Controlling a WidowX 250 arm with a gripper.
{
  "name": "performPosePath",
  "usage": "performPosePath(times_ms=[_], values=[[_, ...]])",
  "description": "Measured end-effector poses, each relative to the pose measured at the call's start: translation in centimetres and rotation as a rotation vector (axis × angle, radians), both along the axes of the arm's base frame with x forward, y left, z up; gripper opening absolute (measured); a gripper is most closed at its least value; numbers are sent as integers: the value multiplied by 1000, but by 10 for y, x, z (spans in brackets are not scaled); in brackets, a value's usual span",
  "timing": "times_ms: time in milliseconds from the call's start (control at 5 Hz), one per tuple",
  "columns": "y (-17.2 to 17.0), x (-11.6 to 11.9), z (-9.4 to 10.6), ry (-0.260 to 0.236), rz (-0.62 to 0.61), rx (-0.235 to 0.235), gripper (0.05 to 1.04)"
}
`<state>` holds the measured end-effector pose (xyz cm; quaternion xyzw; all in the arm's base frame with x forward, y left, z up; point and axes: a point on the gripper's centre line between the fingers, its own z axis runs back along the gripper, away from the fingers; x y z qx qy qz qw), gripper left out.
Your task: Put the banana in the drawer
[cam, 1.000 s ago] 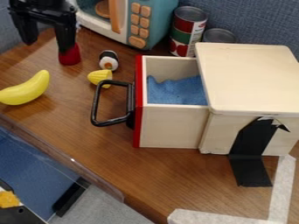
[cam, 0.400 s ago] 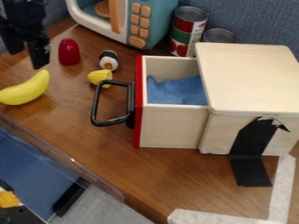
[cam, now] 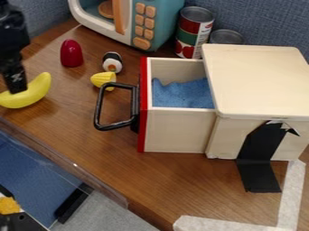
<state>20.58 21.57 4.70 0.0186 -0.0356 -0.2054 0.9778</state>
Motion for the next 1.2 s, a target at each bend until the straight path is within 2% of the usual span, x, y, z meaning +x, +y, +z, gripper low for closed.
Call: performPosePath(times_ms=[200,600,800,1000,1200], values=[[-4,-3,-5,8,-16,-47,1001],[-8,2,-20,40,20,-73,1001],[-16,6,-31,61,18,-52,1001],[-15,9,-40,76,42,-20,945],[-13,10,-41,72,96,-14,667]])
